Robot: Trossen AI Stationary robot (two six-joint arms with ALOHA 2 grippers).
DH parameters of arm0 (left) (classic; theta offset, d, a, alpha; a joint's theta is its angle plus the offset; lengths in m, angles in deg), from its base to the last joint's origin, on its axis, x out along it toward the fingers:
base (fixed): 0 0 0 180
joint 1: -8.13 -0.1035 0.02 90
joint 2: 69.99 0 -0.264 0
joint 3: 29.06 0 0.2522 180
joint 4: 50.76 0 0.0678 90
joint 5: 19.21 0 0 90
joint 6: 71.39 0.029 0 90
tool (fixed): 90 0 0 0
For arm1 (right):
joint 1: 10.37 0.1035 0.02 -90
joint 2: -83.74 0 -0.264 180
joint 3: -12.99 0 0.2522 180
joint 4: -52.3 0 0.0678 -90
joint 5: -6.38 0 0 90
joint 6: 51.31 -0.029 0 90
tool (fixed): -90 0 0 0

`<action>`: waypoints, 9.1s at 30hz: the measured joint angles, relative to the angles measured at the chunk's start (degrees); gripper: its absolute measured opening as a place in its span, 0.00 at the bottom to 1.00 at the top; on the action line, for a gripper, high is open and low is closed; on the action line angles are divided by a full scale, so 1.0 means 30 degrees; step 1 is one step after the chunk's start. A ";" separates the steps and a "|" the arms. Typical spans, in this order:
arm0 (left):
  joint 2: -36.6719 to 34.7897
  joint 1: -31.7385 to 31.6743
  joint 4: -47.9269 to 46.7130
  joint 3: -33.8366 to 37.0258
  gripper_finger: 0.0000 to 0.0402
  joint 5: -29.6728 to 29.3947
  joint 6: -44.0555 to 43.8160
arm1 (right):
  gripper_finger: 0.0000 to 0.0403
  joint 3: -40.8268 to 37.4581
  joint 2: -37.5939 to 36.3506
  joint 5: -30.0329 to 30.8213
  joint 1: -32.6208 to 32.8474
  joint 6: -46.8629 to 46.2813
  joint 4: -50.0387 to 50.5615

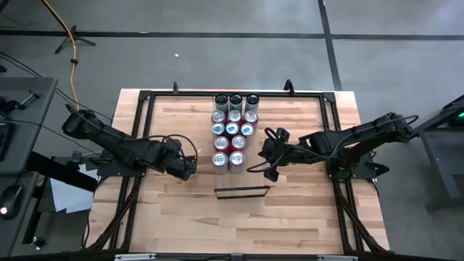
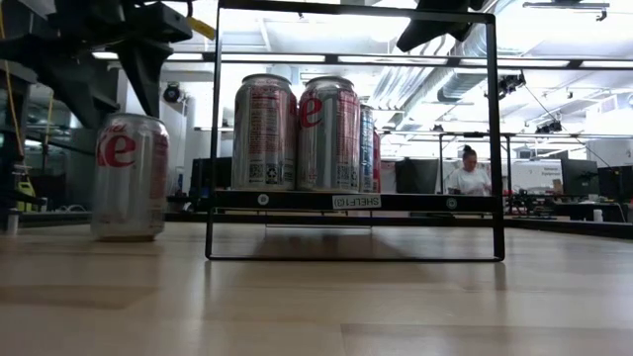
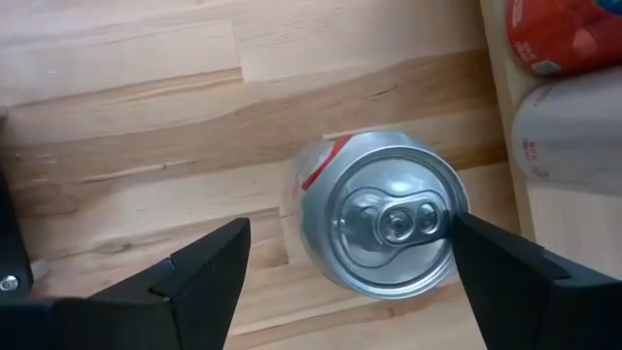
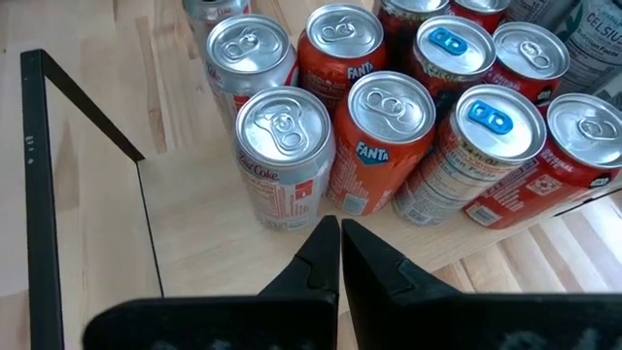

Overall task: Place canned beverage on shelf
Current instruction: Put the red/silver soda can on the shelf aligned with the other red/silver soda cans

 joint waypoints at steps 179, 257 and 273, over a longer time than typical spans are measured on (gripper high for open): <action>0.1123 -0.2089 -0.0840 -0.2190 0.80 0.1853 2.9739 | 0.00 0.0007 0.0007 0.0073 -0.0124 -0.1370 0.0407; 1.0528 -0.4872 0.0302 -2.2858 0.52 -0.0476 3.3371 | 0.00 0.0007 -0.4291 0.6386 0.1151 -0.4935 0.4240; 1.0533 -0.5010 0.1096 -2.2566 0.52 -0.1418 3.1921 | 0.00 0.0007 -0.4284 0.6603 0.1129 -0.5606 0.4240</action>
